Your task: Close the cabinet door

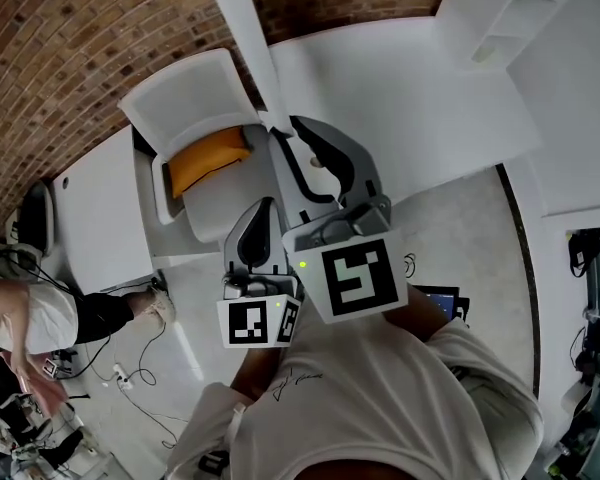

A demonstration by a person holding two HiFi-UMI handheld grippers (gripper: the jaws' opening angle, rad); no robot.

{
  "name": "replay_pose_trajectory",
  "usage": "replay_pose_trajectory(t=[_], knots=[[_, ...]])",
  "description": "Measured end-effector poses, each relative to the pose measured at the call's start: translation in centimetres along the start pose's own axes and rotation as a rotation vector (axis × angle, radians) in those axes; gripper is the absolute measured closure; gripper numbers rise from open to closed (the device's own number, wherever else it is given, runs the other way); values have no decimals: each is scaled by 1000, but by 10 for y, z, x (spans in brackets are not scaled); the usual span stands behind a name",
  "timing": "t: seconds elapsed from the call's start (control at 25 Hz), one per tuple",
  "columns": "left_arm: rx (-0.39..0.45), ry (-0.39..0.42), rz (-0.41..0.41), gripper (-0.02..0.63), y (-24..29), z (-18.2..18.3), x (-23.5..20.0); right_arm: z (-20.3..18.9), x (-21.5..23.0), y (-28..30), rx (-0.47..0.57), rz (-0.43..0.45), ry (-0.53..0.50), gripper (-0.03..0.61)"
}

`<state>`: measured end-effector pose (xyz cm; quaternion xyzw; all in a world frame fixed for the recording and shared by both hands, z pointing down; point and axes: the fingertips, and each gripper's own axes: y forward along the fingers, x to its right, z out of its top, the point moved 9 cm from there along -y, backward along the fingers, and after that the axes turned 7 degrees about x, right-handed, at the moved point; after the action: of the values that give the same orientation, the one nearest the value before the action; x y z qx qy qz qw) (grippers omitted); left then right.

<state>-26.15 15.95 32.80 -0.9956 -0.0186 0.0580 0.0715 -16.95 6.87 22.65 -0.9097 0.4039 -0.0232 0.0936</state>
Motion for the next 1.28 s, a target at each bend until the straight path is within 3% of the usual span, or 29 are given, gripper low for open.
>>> replay_pose_trajectory(t=[0.92, 1.28], knots=[[-27, -15, -71, 597, 22, -5, 13, 1, 42, -8, 4, -45, 26, 509], [-47, -13, -97, 597, 32, -11, 20, 2, 52, -10, 2, -19, 16, 509]])
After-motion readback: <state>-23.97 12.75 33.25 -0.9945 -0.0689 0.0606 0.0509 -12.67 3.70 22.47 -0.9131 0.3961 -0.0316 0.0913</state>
